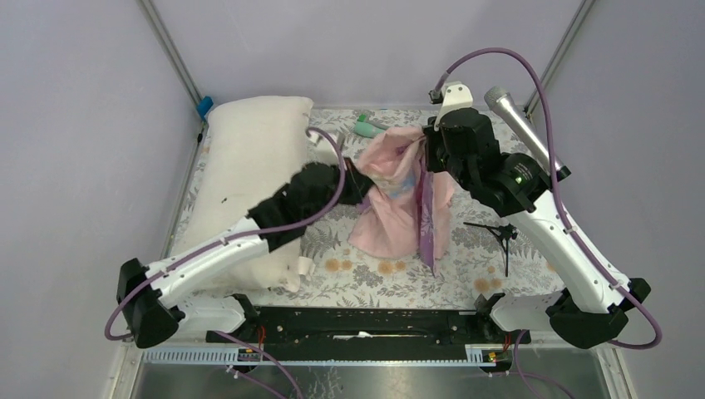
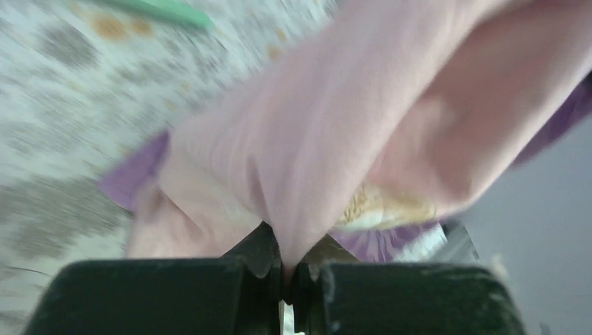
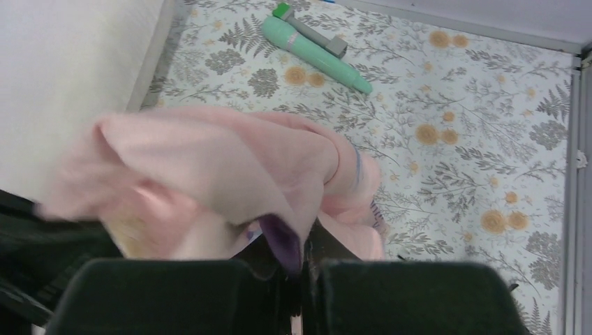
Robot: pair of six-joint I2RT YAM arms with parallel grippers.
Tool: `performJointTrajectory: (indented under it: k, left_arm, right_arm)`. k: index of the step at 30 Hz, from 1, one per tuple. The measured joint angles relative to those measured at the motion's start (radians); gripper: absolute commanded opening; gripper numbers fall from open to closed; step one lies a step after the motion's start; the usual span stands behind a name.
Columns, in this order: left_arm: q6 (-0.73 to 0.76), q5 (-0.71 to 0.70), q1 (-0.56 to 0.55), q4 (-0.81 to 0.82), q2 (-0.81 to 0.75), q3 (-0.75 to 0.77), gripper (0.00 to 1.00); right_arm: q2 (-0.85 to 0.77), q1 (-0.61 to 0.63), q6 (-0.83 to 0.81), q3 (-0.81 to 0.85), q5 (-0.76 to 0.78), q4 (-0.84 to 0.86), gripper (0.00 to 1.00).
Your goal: Put the pillow into the pillowcase
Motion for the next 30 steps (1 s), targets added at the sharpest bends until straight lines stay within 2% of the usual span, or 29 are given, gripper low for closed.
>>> performJointTrajectory:
  k: [4, 7, 14, 17, 20, 23, 26, 30]
  left_arm:
    - [0.142, -0.024, 0.153, -0.184, -0.006, 0.232, 0.00]
    - [0.276, 0.005, 0.276, -0.235, 0.022, 0.462, 0.00]
    - [0.493, 0.116, 0.312, -0.271, 0.264, 0.992, 0.00]
    - [0.532, 0.132, 0.317, -0.318, 0.310, 1.090, 0.00]
    - [0.546, 0.121, 0.317, -0.388, 0.279, 1.066, 0.00]
    - [0.542, 0.057, 0.322, -0.476, 0.163, 0.905, 0.00]
    - [0.514, 0.003, 0.356, -0.565, 0.001, 0.677, 0.00]
    - [0.436, -0.020, 0.420, -0.662, -0.166, 0.402, 0.00]
  right_arm:
    - [-0.005, 0.000, -0.003, -0.012, 0.047, 0.002, 0.00]
    - [-0.010, 0.000, -0.018, -0.003, 0.046, 0.037, 0.00]
    - [0.021, 0.009, -0.101, 0.203, 0.026, 0.107, 0.00]
    - [0.014, 0.008, -0.143, 0.266, -0.005, 0.105, 0.00]
    - [-0.003, 0.008, -0.167, 0.266, -0.063, 0.060, 0.00]
    - [-0.032, 0.008, -0.151, 0.176, -0.173, 0.033, 0.00]
    - [-0.084, 0.040, -0.086, -0.055, -0.335, 0.088, 0.00]
    - [-0.106, 0.186, 0.039, -0.427, -0.472, 0.266, 0.00]
